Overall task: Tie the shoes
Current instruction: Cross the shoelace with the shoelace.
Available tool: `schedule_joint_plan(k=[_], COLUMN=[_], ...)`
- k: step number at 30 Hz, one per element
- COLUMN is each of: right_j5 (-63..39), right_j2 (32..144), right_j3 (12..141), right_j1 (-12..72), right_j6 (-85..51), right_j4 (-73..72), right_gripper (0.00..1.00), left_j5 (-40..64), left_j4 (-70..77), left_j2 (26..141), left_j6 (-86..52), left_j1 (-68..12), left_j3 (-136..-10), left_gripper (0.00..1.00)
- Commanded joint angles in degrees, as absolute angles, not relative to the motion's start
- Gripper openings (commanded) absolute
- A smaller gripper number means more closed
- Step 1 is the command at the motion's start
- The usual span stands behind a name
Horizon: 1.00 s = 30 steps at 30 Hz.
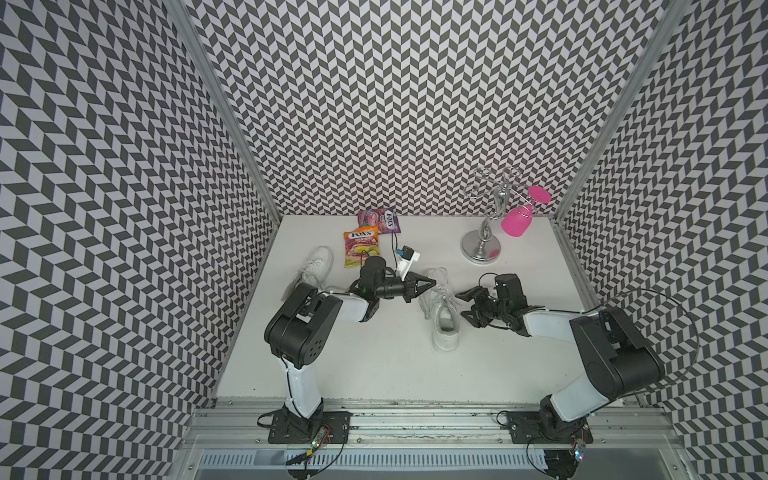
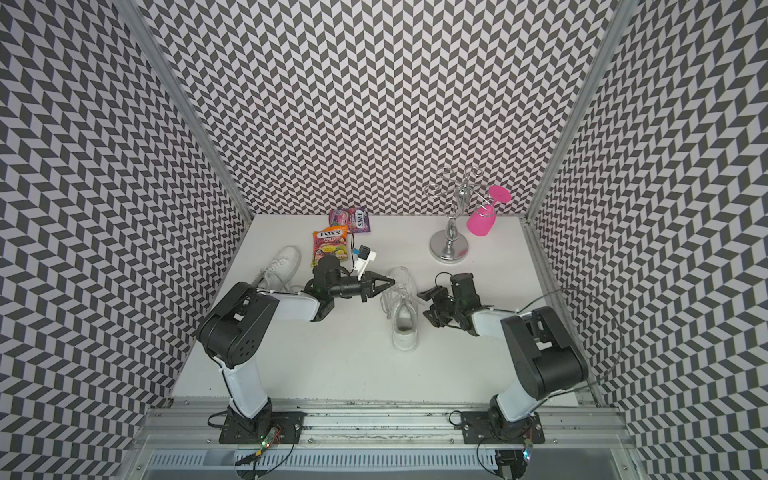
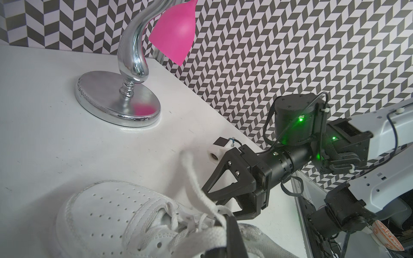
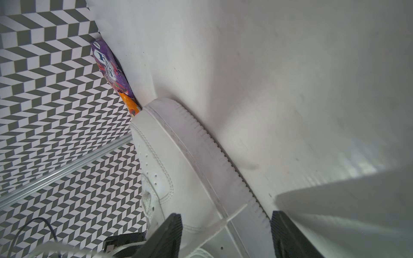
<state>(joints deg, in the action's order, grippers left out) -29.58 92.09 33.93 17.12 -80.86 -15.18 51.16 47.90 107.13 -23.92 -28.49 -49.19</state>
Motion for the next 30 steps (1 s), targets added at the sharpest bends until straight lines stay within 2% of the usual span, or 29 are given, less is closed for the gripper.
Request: schedule_joint_plan(k=[1, 4, 5, 9, 13, 14, 21, 22, 26, 30], right_j5=[-29.84, -29.84, -30.73, -28.83, -27.93, -27.67, -27.41, -22.55, -20.82, -15.65], right_j2=[93.72, 94.45, 94.42, 93.12, 91.96, 91.5, 83.86, 82.79, 79.78, 75.89], right_j3=[35.59, 35.62, 35.52, 35.55, 35.86, 35.79, 34.27, 34.19, 33.78, 32.65], right_j1=[17.89, 18.2, 18.22, 18.11, 17.71, 17.61, 14.9, 14.38, 13.21, 12.07], right_j6=[-81.18, -81.18, -84.08, -84.21, -83.53, -83.38, -83.16, -78.35, -73.77, -70.57], right_j4=[-19.83, -21.58, -22.27, -22.61, -22.85, -22.72, -17.46, -16.25, -11.79, -6.98], right_gripper=[0.67, 0.67, 0.51, 0.34, 0.04, 0.01, 0.0, 0.0, 0.0, 0.0], left_j5=[51.5, 51.62, 51.68, 51.76, 52.09, 52.27, 52.82, 52.82, 51.85, 49.39], left_j4=[49.38, 49.22, 49.22, 48.91, 48.6, 48.37, 42.05, 40.49, 34.89, 28.39], left_j2=[105.55, 105.61, 105.56, 105.52, 105.1, 105.02, 104.42, 104.48, 104.8, 104.04], left_j6=[-23.91, -23.82, -23.82, -23.57, -23.23, -22.97, -17.81, -16.75, -13.22, -9.73], left_j1=[-29.1, -29.36, -29.47, -29.62, -30.09, -30.22, -32.61, -33.1, -35.07, -36.4], left_j3=[-49.84, -50.1, -50.1, -50.09, -49.94, -49.97, -51.62, -52.14, -53.73, -55.7], left_gripper=[0.0, 0.0, 0.0, 0.0, 0.0, 0.0, 0.03, 0.04, 0.09, 0.2])
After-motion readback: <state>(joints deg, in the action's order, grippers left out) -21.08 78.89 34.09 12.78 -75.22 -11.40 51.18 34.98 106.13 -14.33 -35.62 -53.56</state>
